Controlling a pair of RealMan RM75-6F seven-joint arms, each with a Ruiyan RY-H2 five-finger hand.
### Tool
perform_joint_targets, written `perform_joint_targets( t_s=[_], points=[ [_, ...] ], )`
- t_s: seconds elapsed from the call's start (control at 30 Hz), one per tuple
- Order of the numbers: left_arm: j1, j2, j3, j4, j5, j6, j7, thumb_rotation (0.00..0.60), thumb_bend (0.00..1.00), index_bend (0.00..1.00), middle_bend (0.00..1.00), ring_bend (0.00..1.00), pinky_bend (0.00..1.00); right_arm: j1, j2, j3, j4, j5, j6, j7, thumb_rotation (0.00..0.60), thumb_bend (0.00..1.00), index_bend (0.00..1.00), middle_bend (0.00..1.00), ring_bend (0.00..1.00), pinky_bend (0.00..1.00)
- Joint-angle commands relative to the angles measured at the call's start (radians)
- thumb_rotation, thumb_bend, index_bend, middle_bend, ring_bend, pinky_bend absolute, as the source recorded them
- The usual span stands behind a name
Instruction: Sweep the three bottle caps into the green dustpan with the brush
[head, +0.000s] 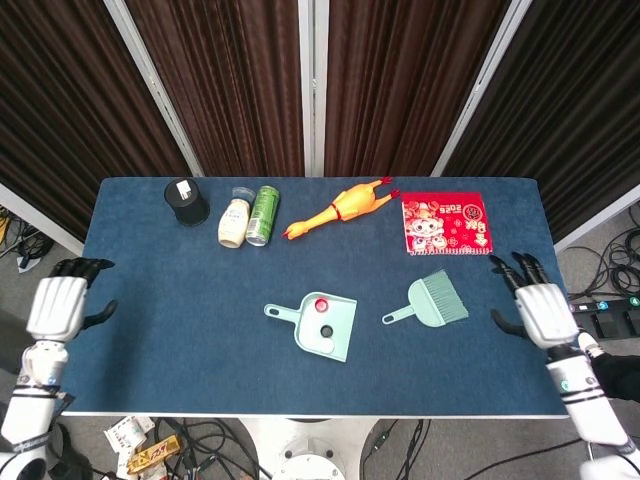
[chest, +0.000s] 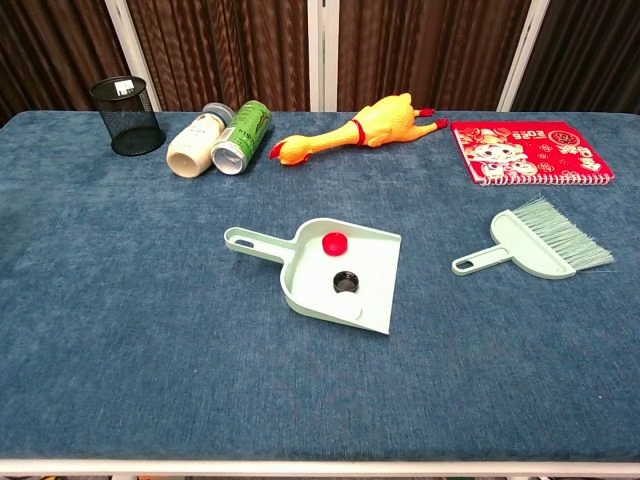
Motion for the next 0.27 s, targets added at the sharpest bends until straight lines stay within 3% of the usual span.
perform_joint_targets(
  t_s=[0.03,0.27],
  points=[
    [0.084,0.025,0.027,0.023,0.031,0.053,-0.033,0.600,0.22,0.29,0.31,0.23,0.21,-0.115,0.050,-0.014,0.009,-0.016,0.126,0.116,0.600,0.24,0.06,0.23,0.00,0.02],
    [0.190,0.043,0.049,-0.015,0.072,0.121,-0.010,0.600,0.19,0.28,0.30,0.20,0.19,-0.212,0.047,-0.035,0.009,-0.046,0.223,0.119,0.600,0.25,0.06,0.23,0.00,0.02]
  ],
)
